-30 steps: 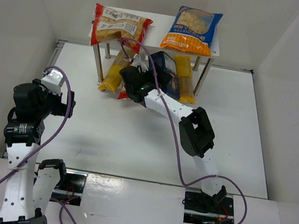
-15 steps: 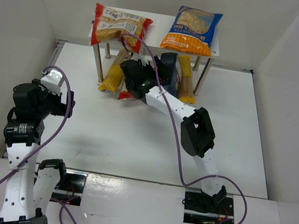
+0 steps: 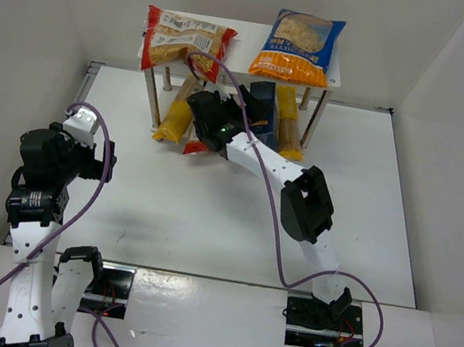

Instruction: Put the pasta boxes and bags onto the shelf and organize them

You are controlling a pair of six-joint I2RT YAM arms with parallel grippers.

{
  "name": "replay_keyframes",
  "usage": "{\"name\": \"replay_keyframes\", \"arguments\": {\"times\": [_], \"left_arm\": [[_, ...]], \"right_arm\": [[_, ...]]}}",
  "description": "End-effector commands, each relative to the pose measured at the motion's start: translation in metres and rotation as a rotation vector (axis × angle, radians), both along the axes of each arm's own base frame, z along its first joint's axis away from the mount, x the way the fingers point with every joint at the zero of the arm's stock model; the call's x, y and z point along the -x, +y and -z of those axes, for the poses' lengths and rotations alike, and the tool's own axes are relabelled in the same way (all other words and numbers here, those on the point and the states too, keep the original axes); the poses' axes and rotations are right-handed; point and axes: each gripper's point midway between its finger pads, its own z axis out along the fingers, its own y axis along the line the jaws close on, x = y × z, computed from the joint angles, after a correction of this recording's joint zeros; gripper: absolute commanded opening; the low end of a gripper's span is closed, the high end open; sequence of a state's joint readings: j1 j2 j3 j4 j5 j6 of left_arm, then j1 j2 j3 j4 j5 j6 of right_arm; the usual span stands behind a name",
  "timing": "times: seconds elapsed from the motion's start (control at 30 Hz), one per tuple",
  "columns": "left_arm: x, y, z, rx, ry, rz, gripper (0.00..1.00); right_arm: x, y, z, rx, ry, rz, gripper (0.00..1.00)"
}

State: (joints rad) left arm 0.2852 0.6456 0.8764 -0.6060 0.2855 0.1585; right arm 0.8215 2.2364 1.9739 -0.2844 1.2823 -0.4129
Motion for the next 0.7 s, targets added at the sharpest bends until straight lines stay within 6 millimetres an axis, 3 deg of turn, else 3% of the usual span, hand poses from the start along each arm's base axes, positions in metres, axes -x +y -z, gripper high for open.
{"name": "replay_keyframes", "arguments": {"times": [0.0, 0.27, 0.6, 0.63, 0.67], "left_arm": [[-0.001, -0.001, -0.004, -0.016, -0.025, 0.017, 1.00], [0.000, -0.001, -0.006, -0.018, -0.033, 0.017, 1.00], [0.001, -0.001, -0.008, -0.021, -0.042, 0.017, 1.00], [0.001, -0.001, -0.008, -0.021, -0.042, 0.017, 1.00], [0.003, -0.002, -0.006, -0.021, -0.042, 0.017, 1.00]], "right_arm": [[0.010, -0.004, -0.043, -0.124, -0.132, 0.035, 0.97], [0.053, 0.012, -0.020, -0.063, -0.067, -0.053, 0.97], [0.095, 0.012, -0.030, -0.047, -0.048, -0.137, 0.97], [0.100, 0.004, -0.033, -0.047, -0.048, -0.138, 0.97], [0.109, 0.012, -0.034, -0.056, -0.040, -0.182, 0.97]]}}
